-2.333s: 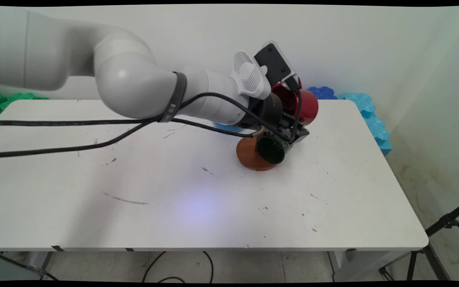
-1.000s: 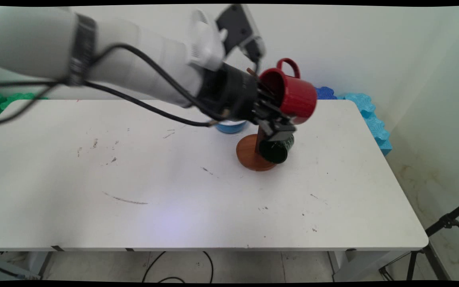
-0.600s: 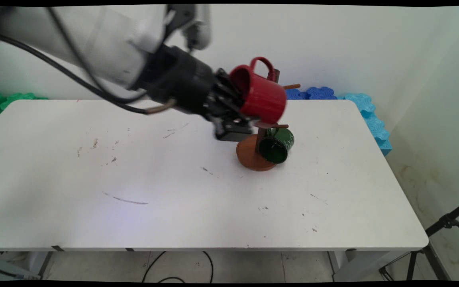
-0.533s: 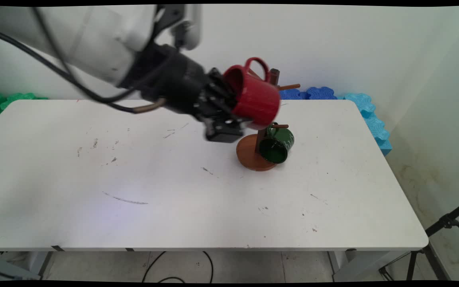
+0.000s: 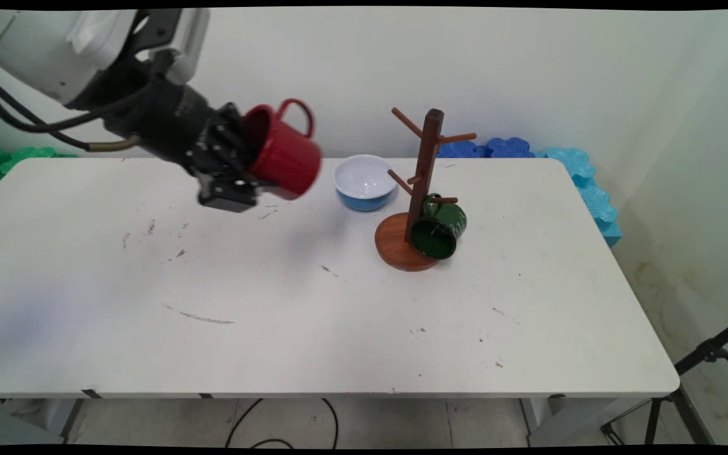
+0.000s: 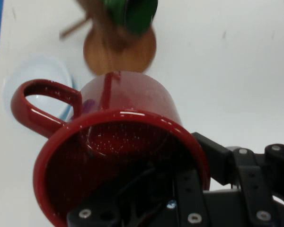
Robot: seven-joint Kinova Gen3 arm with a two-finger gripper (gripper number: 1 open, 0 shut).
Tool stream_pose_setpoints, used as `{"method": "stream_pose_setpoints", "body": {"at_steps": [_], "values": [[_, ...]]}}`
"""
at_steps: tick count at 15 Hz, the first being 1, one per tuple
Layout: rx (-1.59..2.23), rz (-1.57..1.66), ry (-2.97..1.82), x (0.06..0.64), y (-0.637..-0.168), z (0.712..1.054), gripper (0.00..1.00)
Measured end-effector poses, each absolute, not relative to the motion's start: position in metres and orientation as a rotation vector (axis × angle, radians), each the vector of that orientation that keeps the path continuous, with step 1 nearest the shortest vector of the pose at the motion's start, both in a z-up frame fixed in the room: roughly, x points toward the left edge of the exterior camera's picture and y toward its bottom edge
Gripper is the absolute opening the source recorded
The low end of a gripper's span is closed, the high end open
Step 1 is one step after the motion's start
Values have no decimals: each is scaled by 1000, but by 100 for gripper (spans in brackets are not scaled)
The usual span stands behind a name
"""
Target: Place the picked object on the table
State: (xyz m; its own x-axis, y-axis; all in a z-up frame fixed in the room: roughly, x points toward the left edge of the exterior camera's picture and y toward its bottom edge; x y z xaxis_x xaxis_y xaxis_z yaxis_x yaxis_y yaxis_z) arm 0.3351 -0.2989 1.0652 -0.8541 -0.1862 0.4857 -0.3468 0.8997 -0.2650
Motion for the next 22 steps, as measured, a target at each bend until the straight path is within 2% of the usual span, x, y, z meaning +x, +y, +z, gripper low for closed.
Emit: {"method": "stream_pose_setpoints", "body": {"at_steps": [7, 12, 22], "values": [[390, 453, -2805, 395, -324, 1036, 0], [236, 398, -2928, 421, -341, 999, 0], [-16, 282, -2981, 404, -379, 951, 0]]}}
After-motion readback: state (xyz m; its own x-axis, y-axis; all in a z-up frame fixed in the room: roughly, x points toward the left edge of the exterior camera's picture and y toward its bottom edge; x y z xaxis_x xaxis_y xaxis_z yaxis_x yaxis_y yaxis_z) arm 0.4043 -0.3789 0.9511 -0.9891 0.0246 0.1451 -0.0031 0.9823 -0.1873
